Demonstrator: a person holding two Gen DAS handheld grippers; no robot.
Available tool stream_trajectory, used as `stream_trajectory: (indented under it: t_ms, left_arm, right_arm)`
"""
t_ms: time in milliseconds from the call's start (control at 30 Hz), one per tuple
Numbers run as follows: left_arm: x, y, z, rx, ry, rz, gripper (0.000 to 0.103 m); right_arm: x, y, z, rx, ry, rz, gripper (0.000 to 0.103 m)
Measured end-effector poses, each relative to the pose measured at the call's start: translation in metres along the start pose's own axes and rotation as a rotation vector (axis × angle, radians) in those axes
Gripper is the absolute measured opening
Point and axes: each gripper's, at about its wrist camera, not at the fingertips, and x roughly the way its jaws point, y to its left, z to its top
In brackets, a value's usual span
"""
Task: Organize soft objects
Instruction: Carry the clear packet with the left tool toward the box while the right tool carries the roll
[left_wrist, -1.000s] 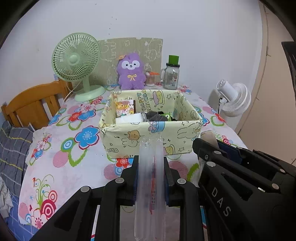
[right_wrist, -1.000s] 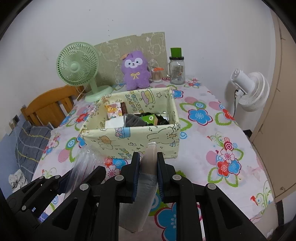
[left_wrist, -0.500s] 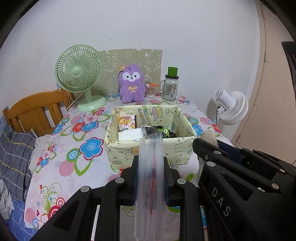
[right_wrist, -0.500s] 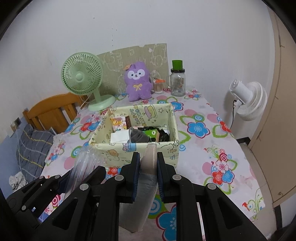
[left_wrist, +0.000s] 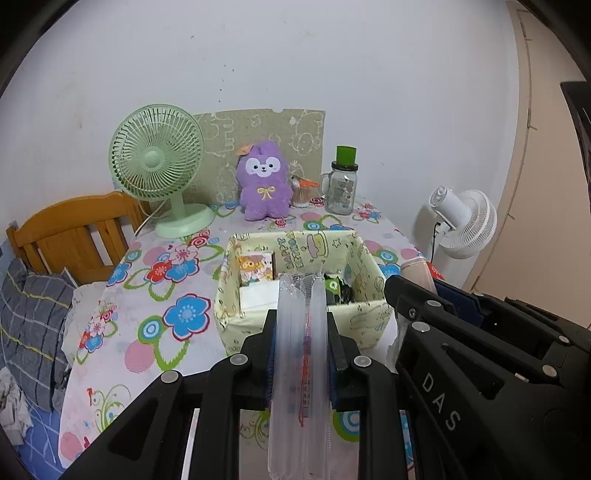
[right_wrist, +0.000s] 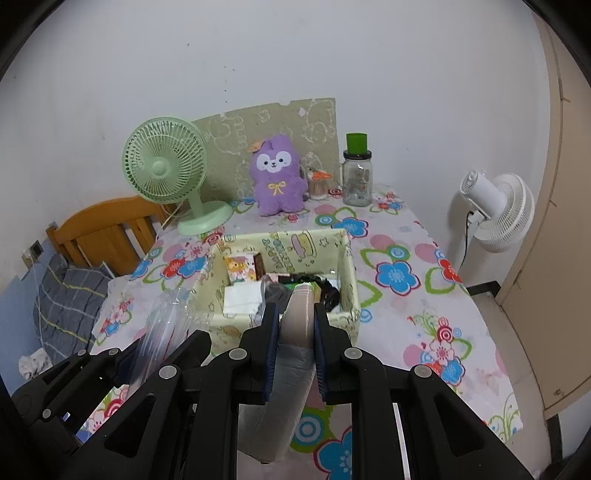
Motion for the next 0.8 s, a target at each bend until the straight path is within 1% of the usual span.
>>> stream_trajectory:
  t_ms: [333, 800]
  left_arm:
    - [0.011, 0.001, 0.018, 0.0, -0.012, 0.004, 0.02]
    - [0.043, 0.002, 0.035, 0.001, 0.006, -0.011, 0.02]
  right_arm:
    - [0.013, -0.001, 0.02, -0.007, -0.012, 0.002, 0.021]
    - [0.044, -0.008, 0.038, -0.007, 0.007, -0.018, 0.021]
